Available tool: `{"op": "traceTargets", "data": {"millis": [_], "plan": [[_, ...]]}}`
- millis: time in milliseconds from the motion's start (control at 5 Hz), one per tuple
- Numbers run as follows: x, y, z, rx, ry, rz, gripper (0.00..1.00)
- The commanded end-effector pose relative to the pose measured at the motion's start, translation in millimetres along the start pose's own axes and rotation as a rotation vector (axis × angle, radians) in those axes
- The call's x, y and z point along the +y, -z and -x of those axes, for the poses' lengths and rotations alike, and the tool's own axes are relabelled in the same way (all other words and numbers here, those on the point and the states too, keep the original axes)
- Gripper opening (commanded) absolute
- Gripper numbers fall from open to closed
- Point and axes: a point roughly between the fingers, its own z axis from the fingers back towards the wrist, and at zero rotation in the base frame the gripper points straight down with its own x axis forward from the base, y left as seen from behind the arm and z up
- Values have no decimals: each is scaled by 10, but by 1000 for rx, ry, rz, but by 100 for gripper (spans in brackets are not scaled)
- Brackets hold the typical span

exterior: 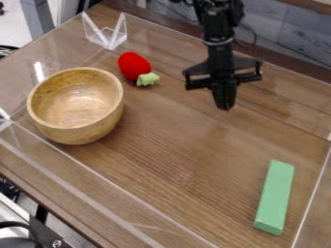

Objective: Move the red fruit to the right

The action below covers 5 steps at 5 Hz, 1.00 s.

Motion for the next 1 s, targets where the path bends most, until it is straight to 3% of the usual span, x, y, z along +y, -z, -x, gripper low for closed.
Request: {"op": "traceTargets", "data": {"millis": [0,400,800], "plan": [[63,-156,-11,-50,93,36,0],[284,2,21,-46,231,19,0],[289,56,146,-74,263,-21,0]]}}
